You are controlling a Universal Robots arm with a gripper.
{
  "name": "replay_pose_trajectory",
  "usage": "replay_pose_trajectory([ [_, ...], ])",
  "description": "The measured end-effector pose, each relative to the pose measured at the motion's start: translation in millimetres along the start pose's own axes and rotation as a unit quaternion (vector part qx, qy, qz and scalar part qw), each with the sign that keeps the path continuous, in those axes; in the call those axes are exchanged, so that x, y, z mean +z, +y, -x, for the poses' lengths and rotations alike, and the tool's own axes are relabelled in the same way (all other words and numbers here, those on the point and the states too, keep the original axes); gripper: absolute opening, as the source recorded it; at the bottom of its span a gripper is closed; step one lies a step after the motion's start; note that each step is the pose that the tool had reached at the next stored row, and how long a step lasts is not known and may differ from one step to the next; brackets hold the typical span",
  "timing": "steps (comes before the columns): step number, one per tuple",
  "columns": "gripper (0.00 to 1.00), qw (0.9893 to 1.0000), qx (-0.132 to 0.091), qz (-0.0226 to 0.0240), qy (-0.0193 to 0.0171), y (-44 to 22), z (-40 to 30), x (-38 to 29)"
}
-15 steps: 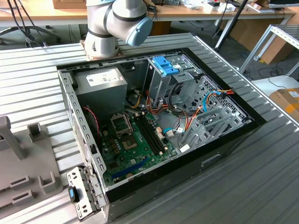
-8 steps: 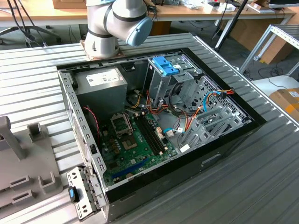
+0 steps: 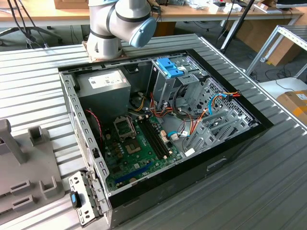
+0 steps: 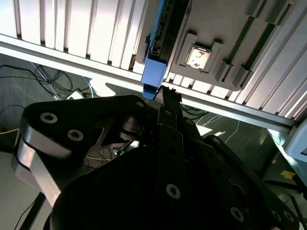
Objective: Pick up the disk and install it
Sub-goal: 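Pick up the disk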
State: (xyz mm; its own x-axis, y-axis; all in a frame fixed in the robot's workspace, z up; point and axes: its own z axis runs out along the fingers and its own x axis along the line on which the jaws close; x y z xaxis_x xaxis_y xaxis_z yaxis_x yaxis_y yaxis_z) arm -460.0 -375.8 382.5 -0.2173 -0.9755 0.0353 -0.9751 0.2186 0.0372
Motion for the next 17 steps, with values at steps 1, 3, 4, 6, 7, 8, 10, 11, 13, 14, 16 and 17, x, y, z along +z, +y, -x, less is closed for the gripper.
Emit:
replay_pose_trajectory([
  [1,0.11,1.0000,0.000,0.0000,0.0000,0.0,0.0,0.0],
  [3,0.11,1.0000,0.000,0.0000,0.0000,0.0,0.0,0.0],
  [4,0.11,1.0000,0.000,0.0000,0.0000,0.0,0.0,0.0],
  [6,0.11,1.0000,0.000,0.0000,0.0000,0.0,0.0,0.0],
  [7,0.11,1.0000,0.000,0.0000,0.0000,0.0,0.0,0.0],
  [8,0.11,1.0000,0.000,0.0000,0.0000,0.0,0.0,0.0],
  [10,0.11,1.0000,0.000,0.0000,0.0000,0.0,0.0,0.0],
  [11,0.11,1.0000,-0.001,0.0000,0.0000,0.0,0.0,0.0],
  [13,0.11,1.0000,-0.003,-0.0001,0.0001,0.0,0.1,0.1],
  [14,0.11,1.0000,-0.007,-0.0003,0.0001,0.0,0.4,0.2],
  [16,0.11,0.9999,-0.015,-0.0005,0.0003,0.1,0.8,0.3],
  [17,0.11,0.9998,-0.020,-0.0007,0.0004,0.1,1.0,0.5],
])
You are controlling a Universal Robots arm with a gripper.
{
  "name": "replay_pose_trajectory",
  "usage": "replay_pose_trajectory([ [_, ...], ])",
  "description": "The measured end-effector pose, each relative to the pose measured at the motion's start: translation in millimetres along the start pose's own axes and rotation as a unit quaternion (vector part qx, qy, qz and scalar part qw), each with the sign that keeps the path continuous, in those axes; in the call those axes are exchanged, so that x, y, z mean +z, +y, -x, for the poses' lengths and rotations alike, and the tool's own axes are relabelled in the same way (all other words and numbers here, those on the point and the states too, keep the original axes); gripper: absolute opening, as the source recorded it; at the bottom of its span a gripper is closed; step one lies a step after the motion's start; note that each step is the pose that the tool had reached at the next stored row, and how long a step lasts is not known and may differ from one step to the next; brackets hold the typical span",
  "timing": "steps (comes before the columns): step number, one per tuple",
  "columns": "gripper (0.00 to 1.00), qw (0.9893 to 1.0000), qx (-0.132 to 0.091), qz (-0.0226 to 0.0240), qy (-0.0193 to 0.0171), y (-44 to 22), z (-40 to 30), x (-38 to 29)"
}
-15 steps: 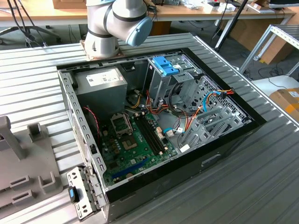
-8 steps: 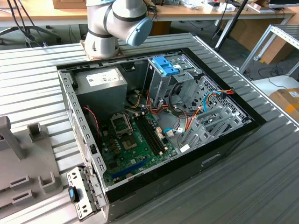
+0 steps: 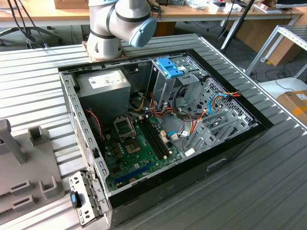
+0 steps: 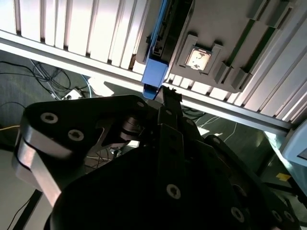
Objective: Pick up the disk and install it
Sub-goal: 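Pick up the disk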
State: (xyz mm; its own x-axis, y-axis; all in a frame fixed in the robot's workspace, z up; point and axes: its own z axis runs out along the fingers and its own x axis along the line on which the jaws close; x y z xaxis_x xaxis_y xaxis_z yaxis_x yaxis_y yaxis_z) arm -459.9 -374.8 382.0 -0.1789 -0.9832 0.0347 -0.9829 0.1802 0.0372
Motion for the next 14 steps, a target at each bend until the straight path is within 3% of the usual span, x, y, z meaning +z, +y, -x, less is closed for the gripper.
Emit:
replay_pose_trajectory([
  [5,0.11,1.0000,-0.004,-0.0007,-0.0003,0.3,0.0,0.0],
  [6,0.11,1.0000,-0.004,-0.0021,-0.0021,0.6,0.0,0.1],
  [7,0.11,0.9999,-0.006,-0.0074,-0.0078,1.2,-0.1,0.2],
  [8,0.11,0.9999,-0.007,-0.0101,-0.0096,1.5,-0.3,0.3],
  [11,0.11,0.9997,-0.021,-0.0113,-0.0095,1.6,-0.3,2.7],
  [13,0.11,0.9987,-0.049,-0.0120,-0.0087,1.6,-0.2,4.4],
  [14,0.11,0.9986,-0.052,-0.0120,-0.0086,1.6,-0.2,4.4],
])
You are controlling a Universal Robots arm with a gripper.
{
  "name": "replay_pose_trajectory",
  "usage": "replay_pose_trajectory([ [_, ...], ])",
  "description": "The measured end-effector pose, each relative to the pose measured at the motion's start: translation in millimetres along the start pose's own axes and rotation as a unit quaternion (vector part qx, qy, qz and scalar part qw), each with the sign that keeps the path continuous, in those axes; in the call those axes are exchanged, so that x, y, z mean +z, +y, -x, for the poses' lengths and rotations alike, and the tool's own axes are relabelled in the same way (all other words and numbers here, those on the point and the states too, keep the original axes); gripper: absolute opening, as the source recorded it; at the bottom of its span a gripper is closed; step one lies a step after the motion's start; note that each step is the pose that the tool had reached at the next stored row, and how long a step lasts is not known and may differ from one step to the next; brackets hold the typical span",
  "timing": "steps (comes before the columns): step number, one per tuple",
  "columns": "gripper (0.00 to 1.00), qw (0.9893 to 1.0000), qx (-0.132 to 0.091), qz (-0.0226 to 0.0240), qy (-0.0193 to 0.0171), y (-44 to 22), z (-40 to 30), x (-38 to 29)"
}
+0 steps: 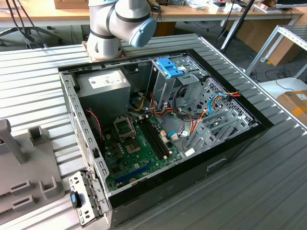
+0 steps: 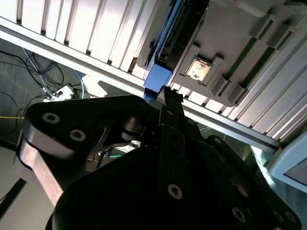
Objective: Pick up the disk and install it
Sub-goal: 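Pick up the disk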
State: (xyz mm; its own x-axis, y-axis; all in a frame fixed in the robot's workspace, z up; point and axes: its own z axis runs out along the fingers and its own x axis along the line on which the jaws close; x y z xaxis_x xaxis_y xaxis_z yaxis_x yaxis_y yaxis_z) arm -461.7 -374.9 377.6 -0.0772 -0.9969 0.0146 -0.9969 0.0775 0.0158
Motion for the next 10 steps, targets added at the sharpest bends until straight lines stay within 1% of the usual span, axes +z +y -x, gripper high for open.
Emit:
replay_pose_trajectory([
  [8,0.11,1.0000,0.000,-0.0001,-0.0001,0.0,0.0,0.1],
  [9,0.11,1.0000,0.000,-0.0001,0.0000,0.0,0.0,0.1],
  [10,0.17,1.0000,0.000,-0.0001,0.0000,0.0,0.0,0.1],
])
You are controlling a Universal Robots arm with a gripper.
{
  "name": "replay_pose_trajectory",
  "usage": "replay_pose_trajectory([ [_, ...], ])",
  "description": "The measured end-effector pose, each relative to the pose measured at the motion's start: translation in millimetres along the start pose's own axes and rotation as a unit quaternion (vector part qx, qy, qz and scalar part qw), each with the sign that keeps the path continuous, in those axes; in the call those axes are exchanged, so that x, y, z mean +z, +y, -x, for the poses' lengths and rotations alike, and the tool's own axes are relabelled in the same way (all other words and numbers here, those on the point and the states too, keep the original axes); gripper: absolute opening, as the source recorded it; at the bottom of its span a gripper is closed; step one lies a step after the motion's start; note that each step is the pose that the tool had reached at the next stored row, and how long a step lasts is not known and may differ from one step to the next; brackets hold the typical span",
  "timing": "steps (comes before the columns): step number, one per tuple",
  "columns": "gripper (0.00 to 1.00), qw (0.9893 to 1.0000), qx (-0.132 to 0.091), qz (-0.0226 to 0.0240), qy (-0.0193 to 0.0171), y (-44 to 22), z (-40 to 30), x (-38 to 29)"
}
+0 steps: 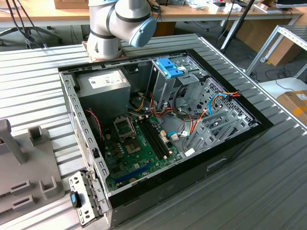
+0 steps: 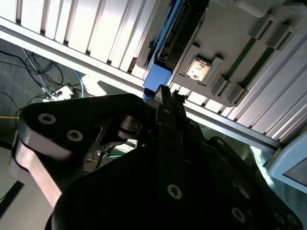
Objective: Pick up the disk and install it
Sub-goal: 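Pick up the disk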
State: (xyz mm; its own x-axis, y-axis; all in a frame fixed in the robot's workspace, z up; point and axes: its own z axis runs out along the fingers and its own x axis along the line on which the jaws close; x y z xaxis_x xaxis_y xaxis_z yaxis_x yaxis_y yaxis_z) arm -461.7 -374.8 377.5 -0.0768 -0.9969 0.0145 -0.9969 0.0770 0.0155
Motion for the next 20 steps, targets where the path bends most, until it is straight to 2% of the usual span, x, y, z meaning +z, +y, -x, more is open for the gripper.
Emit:
replay_pose_trajectory([
  [1,0.17,1.0000,0.000,0.0000,0.0000,0.0,0.0,0.0],
  [2,0.24,1.0000,0.000,0.0000,0.0000,0.0,0.0,0.0],
  [3,0.24,1.0000,0.000,0.0000,0.0000,0.0,0.0,0.0],
  [5,0.36,1.0000,0.000,0.0000,0.0000,0.0,0.0,0.0],
  [6,0.47,1.0000,0.000,0.0000,0.0000,0.0,0.0,0.0],
  [7,0.47,1.0000,0.000,0.0000,0.0000,0.0,0.0,0.0],
  [8,0.54,1.0000,0.000,0.0000,0.0000,0.0,0.0,0.0],
  [12,0.54,1.0000,0.000,0.0000,0.0000,0.0,0.0,4.0],
  [15,0.54,1.0000,0.000,0.0000,0.0000,-0.2,0.1,9.6],
  [20,0.54,1.0000,0.000,0.0000,0.0000,-0.2,0.1,10.3],
])
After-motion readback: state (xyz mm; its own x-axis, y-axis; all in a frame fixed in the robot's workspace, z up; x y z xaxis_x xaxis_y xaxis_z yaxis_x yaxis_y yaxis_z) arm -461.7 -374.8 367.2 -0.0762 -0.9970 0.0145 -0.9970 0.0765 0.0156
